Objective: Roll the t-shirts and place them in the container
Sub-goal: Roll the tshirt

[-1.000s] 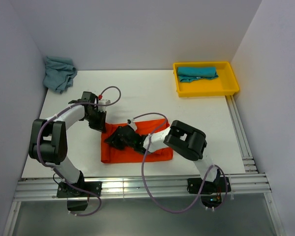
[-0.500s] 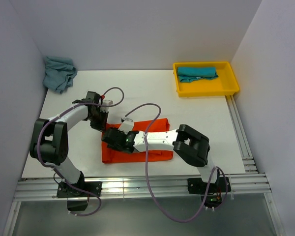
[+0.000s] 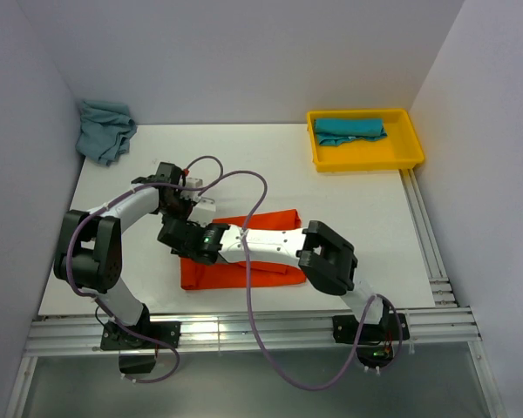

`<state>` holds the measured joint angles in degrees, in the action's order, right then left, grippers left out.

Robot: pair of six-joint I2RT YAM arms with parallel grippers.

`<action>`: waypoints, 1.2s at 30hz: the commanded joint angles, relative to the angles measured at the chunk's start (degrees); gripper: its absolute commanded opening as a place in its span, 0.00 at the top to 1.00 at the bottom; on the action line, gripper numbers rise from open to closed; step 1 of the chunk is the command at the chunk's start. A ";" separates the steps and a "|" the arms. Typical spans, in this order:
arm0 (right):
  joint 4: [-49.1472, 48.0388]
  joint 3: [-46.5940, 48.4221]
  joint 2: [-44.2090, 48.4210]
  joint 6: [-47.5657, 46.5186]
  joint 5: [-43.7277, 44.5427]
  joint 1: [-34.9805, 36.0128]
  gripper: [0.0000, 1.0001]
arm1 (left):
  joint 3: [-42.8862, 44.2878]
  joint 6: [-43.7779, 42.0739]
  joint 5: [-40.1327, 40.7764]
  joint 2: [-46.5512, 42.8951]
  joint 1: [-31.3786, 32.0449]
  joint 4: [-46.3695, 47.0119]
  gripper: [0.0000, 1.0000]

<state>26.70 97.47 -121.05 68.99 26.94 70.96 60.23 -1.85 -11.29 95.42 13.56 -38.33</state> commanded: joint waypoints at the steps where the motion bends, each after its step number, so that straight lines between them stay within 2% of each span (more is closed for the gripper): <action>1: 3.01 4.39 -3.30 -2.02 1.36 0.23 0.55 | 2.18 1.06 0.13 -1.29 0.68 -0.52 1.00; 12: 5.82 4.57 -7.35 -0.35 -0.04 1.02 0.54 | 2.35 1.06 -0.13 -1.20 1.11 -0.52 0.99; 15: 6.78 4.48 -8.23 0.44 -0.31 1.64 0.54 | 2.35 1.14 -0.31 -1.29 1.12 -0.52 0.96; 18: 8.80 5.18 -9.46 0.97 -0.57 2.08 0.53 | 2.26 1.06 -0.14 -1.46 1.12 -0.35 0.89; 25: 15.40 7.91 -12.80 2.64 0.22 2.69 0.52 | 2.35 1.41 0.13 -2.25 1.12 -0.08 0.64; 28: 16.37 8.17 -13.68 2.64 -0.22 2.78 0.50 | 2.44 1.41 0.21 -2.69 1.12 0.00 0.57; 36: 16.38 8.44 -15.44 1.59 -1.98 2.78 0.45 | 2.70 1.41 0.65 -4.27 1.12 0.71 0.48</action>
<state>38.65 106.83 -132.40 70.81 27.99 72.79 60.77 -0.58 -11.05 94.21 14.44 -38.59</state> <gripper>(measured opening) 0.543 0.510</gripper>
